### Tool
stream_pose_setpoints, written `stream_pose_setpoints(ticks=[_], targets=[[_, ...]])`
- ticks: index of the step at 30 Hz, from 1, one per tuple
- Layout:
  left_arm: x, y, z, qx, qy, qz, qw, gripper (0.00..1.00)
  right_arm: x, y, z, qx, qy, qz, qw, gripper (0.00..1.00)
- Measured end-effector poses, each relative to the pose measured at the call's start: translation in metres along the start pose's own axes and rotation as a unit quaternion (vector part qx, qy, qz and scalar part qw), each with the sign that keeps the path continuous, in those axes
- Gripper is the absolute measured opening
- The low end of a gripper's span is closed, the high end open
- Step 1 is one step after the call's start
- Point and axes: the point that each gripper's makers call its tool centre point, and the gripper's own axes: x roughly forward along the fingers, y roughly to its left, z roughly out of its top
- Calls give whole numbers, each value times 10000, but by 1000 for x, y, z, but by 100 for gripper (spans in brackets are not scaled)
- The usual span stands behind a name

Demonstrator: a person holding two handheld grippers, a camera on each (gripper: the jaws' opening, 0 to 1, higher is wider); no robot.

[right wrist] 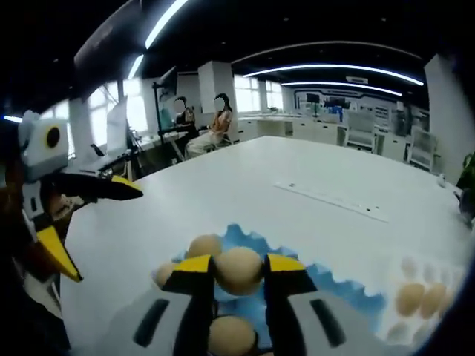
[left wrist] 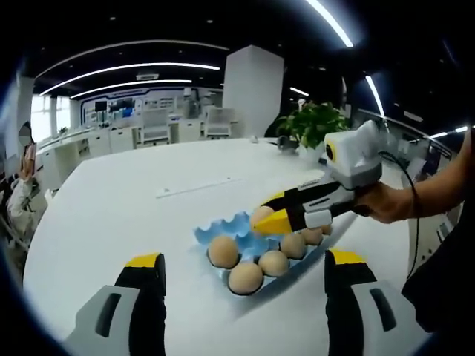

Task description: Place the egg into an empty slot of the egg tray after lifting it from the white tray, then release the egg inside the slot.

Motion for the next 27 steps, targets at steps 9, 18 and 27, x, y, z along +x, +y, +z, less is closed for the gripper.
stream_pose_setpoints(ticks=[9, 18, 27], targets=[[-2, 2, -1, -51, -15, 41, 10000, 88, 13, 3, -9, 64, 145, 44, 9999, 26], [-4, 4, 0, -30, -32, 58, 10000, 88, 17, 4, -20, 271, 283, 127, 9992, 26], [-4, 3, 0, -46, -39, 56, 10000, 88, 20, 4, -18, 184, 253, 129, 9994, 26]])
